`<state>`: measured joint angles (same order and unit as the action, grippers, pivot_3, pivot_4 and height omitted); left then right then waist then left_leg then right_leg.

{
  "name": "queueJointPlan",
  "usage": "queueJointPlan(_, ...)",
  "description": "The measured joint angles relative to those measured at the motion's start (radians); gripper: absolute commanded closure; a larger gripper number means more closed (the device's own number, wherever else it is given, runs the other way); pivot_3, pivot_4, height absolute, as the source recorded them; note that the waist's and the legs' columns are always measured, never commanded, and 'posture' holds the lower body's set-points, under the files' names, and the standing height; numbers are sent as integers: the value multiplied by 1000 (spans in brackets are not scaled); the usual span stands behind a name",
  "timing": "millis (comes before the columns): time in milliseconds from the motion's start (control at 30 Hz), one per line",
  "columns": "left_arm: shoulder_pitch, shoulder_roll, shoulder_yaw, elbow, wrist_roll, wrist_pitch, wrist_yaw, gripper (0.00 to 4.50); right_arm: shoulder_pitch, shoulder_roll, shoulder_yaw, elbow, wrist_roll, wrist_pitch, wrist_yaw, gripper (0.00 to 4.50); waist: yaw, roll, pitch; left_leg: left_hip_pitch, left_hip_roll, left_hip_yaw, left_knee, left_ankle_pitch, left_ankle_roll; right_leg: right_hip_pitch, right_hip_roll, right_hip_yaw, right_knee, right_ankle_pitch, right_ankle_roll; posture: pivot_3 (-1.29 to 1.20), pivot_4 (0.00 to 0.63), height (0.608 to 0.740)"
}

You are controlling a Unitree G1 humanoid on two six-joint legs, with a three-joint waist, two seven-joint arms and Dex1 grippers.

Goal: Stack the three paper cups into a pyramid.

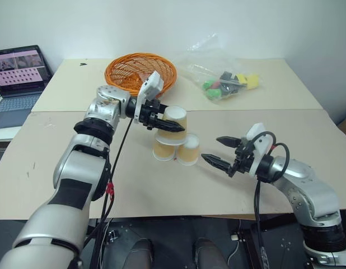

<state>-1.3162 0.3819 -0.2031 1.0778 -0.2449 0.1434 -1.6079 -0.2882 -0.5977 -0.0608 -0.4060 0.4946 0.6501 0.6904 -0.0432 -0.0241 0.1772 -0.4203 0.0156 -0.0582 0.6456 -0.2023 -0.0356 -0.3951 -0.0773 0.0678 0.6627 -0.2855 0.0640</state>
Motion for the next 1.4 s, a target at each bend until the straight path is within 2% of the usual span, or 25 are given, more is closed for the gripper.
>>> queueJointPlan(367,-28,-36,65,60,54,-22,7,2032,13,-3,-7,-6,1,0,3,0,0,0,0,0,0,0,0,0,0,0,0,0,0,0,0,0,150,740)
queueJointPlan(967,-55,-63,104,115,131,-84,33,2032,32,-5,-33,-37,4,1,-3,0,0,0,0,0,0,0,0,0,0,0,0,0,0,0,0,0,150,740)
queueJointPlan(1033,-55,-64,107,116,136,-86,39,1057,34,-7,-35,-37,5,1,-3,0,0,0,0,0,0,0,0,0,0,0,0,0,1,0,0,0,150,740)
queueJointPlan(1100,-55,-64,109,117,142,-85,48,287,35,-10,-35,-38,5,1,-3,0,0,0,0,0,0,0,0,0,0,0,0,0,1,0,0,0,150,740)
queueJointPlan(1133,-55,-64,109,119,144,-85,50,68,35,-11,-35,-38,6,1,-3,0,0,0,0,0,0,0,0,0,0,0,0,0,1,0,0,0,150,740)
queueJointPlan(1400,-55,-65,115,127,156,-86,74,68,35,-17,-36,-38,31,1,-4,0,0,0,0,0,0,0,0,0,0,0,0,0,1,0,0,0,150,740)
